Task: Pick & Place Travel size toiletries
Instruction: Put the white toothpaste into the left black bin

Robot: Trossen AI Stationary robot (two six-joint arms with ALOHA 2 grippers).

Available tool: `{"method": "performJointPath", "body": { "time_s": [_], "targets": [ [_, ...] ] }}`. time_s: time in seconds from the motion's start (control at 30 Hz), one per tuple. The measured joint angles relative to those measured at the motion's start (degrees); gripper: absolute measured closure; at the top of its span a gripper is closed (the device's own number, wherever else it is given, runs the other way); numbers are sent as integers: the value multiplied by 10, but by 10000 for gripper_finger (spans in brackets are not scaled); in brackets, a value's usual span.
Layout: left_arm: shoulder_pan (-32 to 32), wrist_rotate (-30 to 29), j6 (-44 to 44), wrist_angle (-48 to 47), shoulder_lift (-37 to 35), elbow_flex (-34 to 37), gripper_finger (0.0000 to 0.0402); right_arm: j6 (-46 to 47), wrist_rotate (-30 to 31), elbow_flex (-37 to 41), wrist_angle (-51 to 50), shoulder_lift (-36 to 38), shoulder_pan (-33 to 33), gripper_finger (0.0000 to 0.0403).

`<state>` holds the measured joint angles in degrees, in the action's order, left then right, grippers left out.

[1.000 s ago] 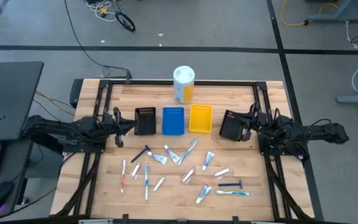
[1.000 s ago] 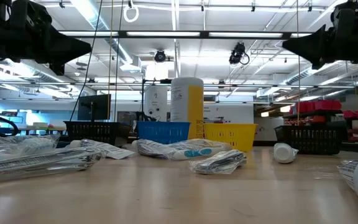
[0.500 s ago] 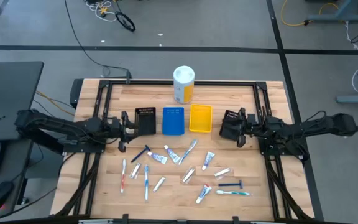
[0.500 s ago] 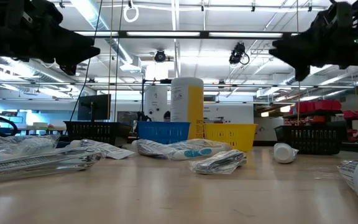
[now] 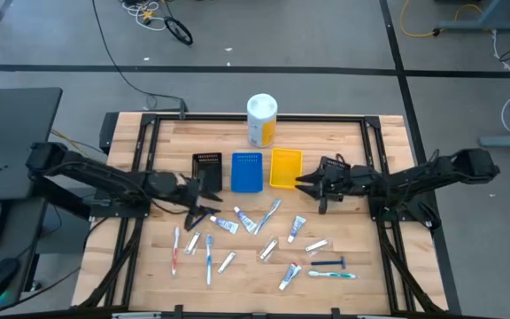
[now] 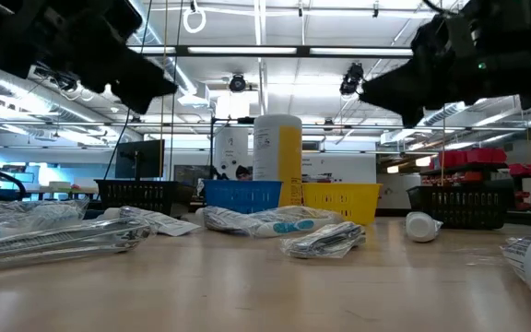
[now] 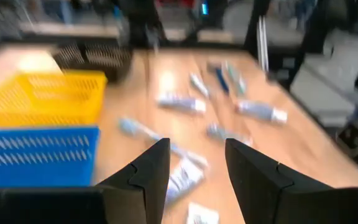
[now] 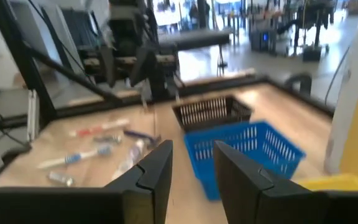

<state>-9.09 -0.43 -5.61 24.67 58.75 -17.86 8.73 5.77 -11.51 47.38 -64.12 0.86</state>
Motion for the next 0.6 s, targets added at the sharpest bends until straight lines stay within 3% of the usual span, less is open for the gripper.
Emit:
{"method": "performJointPath", "body": {
  "time_s": [0.33, 0.6],
  "targets": [
    [-52, -17, -56, -24, 178, -48, 238, 0, 0, 0, 5, -48, 0, 278],
    [-65, -17, -59, -58, 259, -75, 199, 0, 1, 0, 5, -48, 0, 278]
  ]
}}
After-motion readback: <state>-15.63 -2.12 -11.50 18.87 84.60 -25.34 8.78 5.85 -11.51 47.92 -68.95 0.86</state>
